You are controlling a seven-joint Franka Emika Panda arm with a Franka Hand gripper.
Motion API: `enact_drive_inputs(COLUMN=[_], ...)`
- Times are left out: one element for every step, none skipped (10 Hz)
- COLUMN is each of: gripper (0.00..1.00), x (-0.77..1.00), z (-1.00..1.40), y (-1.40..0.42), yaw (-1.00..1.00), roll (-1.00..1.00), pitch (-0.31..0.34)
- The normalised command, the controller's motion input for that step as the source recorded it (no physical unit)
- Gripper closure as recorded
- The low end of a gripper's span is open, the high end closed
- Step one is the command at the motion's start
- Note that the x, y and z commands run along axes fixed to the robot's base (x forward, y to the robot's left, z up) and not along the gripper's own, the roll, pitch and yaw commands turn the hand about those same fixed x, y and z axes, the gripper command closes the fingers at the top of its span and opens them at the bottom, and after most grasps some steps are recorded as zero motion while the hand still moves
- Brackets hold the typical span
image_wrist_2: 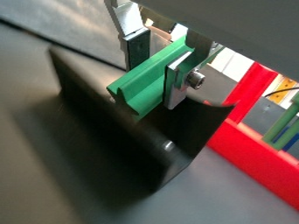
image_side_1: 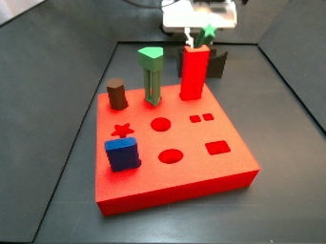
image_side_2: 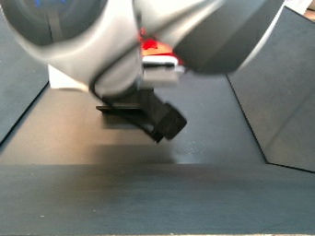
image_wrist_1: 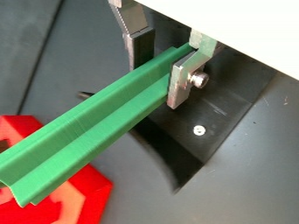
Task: Pick up the star object. Move up. Place the star object on the fixture. Regrasp the star object. Move to above the board. Insert the star object.
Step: Place the star object on the fixture, then regrasp the star object.
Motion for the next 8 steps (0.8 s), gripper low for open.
enact_drive_inputs(gripper=[1.00, 1.00, 1.00, 1.00, 0.00, 0.00, 0.00, 0.00], x=[0.14, 0.10, 0.08, 0.08, 0.00, 0.00, -0.01, -0.03], z=[-0.79, -0.64, -0.65, -0.65, 0.00, 1.00, 1.00, 1.00], y=[0.09, 0.09, 0.06, 0.06, 0.00, 0.00, 0.00, 0.00], yaw=[-0.07, -0.06, -0.06, -0.06, 0.00, -0.02, -0.02, -0.01], roll=[-0.18, -0.12, -0.12, -0.12, 0.00, 0.00, 0.01, 0.03], pitch=[0.004, -0.002, 0.000, 0.002, 0.000, 0.035, 0.039, 0.042])
